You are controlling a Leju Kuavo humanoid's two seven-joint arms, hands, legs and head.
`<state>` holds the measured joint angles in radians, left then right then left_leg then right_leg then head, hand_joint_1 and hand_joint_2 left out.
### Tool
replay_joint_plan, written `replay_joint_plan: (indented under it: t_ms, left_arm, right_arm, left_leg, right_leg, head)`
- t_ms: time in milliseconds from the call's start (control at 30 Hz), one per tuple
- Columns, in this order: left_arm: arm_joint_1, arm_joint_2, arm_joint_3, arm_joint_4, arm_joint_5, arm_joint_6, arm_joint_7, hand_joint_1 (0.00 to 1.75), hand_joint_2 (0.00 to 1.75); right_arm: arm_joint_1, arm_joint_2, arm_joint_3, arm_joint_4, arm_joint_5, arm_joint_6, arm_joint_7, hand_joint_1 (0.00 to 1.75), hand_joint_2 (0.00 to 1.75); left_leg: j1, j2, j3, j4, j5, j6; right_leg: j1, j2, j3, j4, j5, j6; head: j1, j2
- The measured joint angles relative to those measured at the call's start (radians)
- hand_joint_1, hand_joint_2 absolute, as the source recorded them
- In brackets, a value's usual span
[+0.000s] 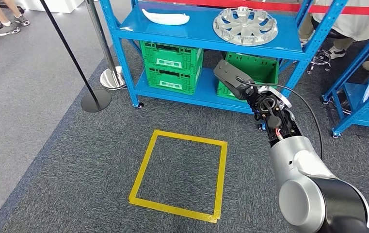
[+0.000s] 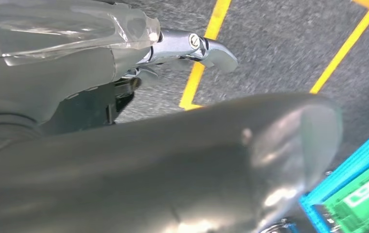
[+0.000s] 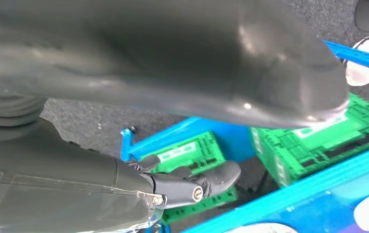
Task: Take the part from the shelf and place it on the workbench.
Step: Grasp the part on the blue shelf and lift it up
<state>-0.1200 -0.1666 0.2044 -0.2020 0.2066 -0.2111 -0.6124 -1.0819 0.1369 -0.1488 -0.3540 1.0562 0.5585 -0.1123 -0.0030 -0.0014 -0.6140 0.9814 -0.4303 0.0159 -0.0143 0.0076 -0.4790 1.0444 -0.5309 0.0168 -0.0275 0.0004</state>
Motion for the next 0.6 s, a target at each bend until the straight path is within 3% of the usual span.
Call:
replay_joint_plan:
  t_ms: [67, 133, 167, 200, 233, 267, 333, 400, 500, 567, 600]
  left_arm:
    - [0.001, -0.001, 0.001, 0.000, 0.001, 0.003, -0.002, 0.00, 0.00]
    - [0.002, -0.002, 0.001, 0.000, 0.001, 0.015, -0.003, 0.00, 0.00]
    - [0.004, -0.002, 0.001, 0.000, 0.001, 0.024, -0.004, 0.00, 0.00]
    - [0.006, -0.002, 0.002, 0.000, 0.001, 0.031, -0.004, 0.00, 0.00]
    - [0.008, -0.002, 0.002, 0.000, 0.001, 0.036, -0.004, 0.00, 0.00]
    - [0.008, -0.002, 0.003, 0.000, 0.000, 0.040, -0.004, 0.00, 0.00]
    - [0.010, -0.004, 0.003, 0.002, 0.000, 0.046, -0.003, 0.00, 0.00]
    - [0.009, -0.007, 0.003, 0.003, 0.000, 0.055, 0.001, 0.00, 0.00]
    - [0.006, -0.006, 0.003, 0.003, 0.000, 0.077, 0.005, 0.00, 0.00]
    - [0.001, -0.004, 0.004, 0.002, 0.000, 0.090, 0.005, 0.00, 0.00]
    - [0.000, -0.003, 0.004, 0.002, -0.001, 0.092, 0.005, 0.00, 0.00]
  right_arm:
    - [-0.005, 0.003, 0.000, 0.000, 0.000, 0.000, 0.000, 0.00, 0.00]
    - [-0.004, 0.004, 0.000, 0.001, 0.002, 0.000, 0.000, 0.00, 0.00]
    - [0.000, 0.004, 0.000, 0.002, 0.002, 0.000, 0.001, 0.00, 0.00]
    - [0.003, 0.004, 0.000, 0.002, 0.003, 0.000, 0.002, 0.00, 0.00]
    - [0.005, 0.004, 0.000, 0.002, 0.003, 0.000, 0.002, 0.00, 0.00]
    - [0.006, 0.004, 0.000, 0.002, 0.004, 0.000, 0.002, 0.00, 0.00]
    - [0.007, 0.004, 0.000, 0.003, 0.004, 0.000, 0.001, 0.00, 0.00]
    - [0.008, 0.002, 0.000, 0.004, 0.004, 0.007, 0.002, 0.00, 0.00]
    - [-0.008, 0.006, 0.000, 0.002, 0.004, 0.029, 0.003, 0.00, 0.00]
    - [-0.021, 0.011, 0.000, 0.002, 0.004, 0.031, 0.003, 0.00, 0.00]
    - [-0.023, 0.012, -0.001, 0.002, 0.004, 0.031, 0.003, 0.00, 0.00]
  left_leg:
    - [0.003, -0.004, 0.038, -0.003, -0.016, 0.009]
    - [0.003, -0.007, 0.066, -0.003, -0.040, 0.014]
    - [0.003, -0.010, 0.080, -0.003, -0.052, 0.015]
    - [0.001, -0.014, 0.095, -0.003, -0.064, 0.016]
    - [-0.001, -0.017, 0.111, -0.003, -0.077, 0.016]
    - [-0.004, -0.020, 0.128, -0.003, -0.091, 0.016]
    - [-0.007, -0.025, 0.157, -0.003, -0.118, 0.015]
    - [-0.010, -0.031, 0.181, -0.001, -0.144, 0.008]
    - [-0.013, -0.030, 0.184, 0.039, -0.150, -0.001]
    - [-0.011, -0.019, 0.125, 0.125, -0.155, -0.011]
    - [-0.008, -0.013, 0.082, 0.183, -0.174, -0.019]
  right_leg:
    - [0.001, -0.002, -0.055, 0.095, 0.005, 0.004]
    - [0.002, -0.003, -0.152, 0.210, -0.027, 0.007]
    - [0.003, -0.003, -0.197, 0.242, -0.060, 0.007]
    - [0.005, -0.003, -0.229, 0.246, -0.089, 0.005]
    - [0.009, -0.003, -0.248, 0.222, -0.101, 0.000]
    - [0.014, -0.003, -0.255, 0.175, -0.079, -0.010]
    - [0.030, 0.002, -0.247, 0.048, 0.057, -0.034]
    - [0.042, 0.014, -0.226, -0.024, 0.171, -0.047]
    - [0.037, 0.020, -0.199, -0.032, 0.187, -0.051]
    - [0.029, 0.019, -0.193, -0.032, 0.180, -0.057]
    - [0.027, 0.019, -0.193, -0.032, 0.175, -0.058]
  head:
    - [0.003, 0.000]
    - [0.005, 0.000]
    - [0.005, 0.000]
    - [0.006, 0.000]
    - [0.007, 0.000]
    - [0.009, 0.000]
    - [0.013, 0.000]
    - [0.024, 0.000]
    - [0.036, 0.000]
    - [0.029, 0.000]
    - [0.026, 0.000]
